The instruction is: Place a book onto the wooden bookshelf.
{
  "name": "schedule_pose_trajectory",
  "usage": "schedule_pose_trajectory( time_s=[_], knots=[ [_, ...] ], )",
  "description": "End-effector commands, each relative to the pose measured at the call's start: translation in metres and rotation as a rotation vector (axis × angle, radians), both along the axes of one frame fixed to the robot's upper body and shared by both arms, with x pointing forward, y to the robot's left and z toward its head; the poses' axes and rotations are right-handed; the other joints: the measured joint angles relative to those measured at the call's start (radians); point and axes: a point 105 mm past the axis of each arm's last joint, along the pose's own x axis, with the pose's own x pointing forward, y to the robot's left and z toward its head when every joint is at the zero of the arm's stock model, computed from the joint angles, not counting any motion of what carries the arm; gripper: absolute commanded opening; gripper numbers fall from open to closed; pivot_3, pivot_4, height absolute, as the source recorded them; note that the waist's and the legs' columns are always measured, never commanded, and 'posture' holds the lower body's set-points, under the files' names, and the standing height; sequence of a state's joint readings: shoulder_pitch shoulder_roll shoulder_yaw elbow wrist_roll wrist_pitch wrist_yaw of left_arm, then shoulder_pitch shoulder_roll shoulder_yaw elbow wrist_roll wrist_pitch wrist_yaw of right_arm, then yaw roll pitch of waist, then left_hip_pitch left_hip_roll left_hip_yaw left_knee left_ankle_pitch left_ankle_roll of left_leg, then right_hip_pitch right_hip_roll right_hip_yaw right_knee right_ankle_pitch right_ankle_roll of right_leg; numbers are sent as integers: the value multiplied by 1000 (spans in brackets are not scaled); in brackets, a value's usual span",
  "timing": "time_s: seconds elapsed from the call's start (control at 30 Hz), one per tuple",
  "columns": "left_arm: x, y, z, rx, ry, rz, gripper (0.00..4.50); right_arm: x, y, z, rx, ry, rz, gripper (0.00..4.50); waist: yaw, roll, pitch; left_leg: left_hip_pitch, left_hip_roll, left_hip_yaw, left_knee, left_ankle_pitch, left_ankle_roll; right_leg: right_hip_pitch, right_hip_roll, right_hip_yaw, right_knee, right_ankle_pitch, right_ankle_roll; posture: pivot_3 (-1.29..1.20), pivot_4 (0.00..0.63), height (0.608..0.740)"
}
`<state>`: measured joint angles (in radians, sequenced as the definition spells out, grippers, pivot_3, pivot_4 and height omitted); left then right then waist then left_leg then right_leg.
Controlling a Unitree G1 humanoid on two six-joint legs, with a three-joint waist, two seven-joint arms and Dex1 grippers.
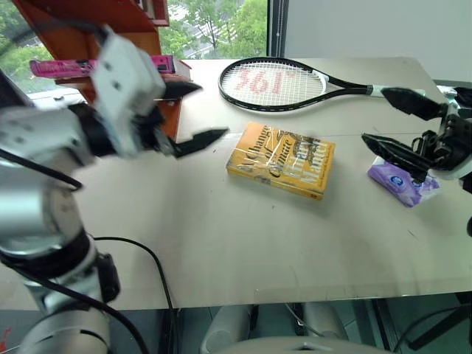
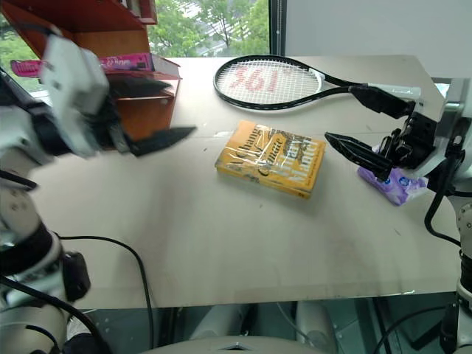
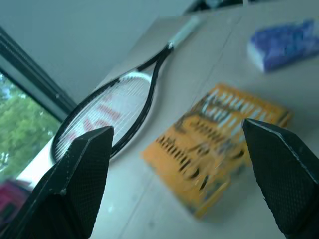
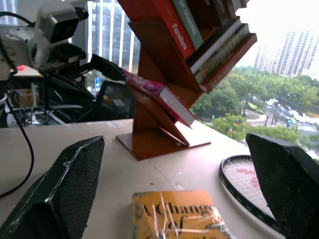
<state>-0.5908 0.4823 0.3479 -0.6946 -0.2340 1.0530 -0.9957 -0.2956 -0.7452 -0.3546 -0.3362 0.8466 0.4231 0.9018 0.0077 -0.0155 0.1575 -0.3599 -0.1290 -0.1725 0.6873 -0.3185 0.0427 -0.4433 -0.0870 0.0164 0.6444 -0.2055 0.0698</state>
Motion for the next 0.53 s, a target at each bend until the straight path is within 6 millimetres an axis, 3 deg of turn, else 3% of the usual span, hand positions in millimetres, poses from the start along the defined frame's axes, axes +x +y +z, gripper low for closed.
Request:
schedule_pose_trajectory(
  time_s=[0.03, 0.17, 0.27, 0.37, 0.53],
  knots=[
    [5, -2, -25, -122, 51, 105, 4219, 6, -14, -30, -46, 66, -114, 4500, 4, -1, 0, 0, 0, 0, 0, 0, 0, 0, 0, 0, -1, 0, 0, 0, 150, 740],
    [-13, 9, -92, -92, 213, 123, 4219, -13, -41, -75, -240, 163, -234, 4500, 4, 0, -1, -1, 0, 3, -2, 0, 0, -4, 1, 4, 0, 0, 0, 0, 150, 740],
    [-26, 35, -125, -71, 295, 189, 4219, -26, -64, -92, -322, 211, -334, 4500, 8, 3, -3, -1, 0, 4, -3, 0, 0, -4, 1, 5, -1, 0, 0, 0, 150, 740],
    [-38, 55, -145, -59, 347, 228, 4219, -36, -82, -106, -362, 254, -410, 4500, 14, 3, -3, 1, 0, 4, -3, 0, 0, -2, 1, 5, -1, 1, -1, 0, 150, 740],
    [-45, 64, -154, -45, 362, 234, 4219, -38, -89, -112, -367, 268, -425, 4500, 16, 5, -2, 16, 1, 4, -5, -3, 4, 15, 1, 6, -4, 0, 0, 0, 150, 740]
  ],
)
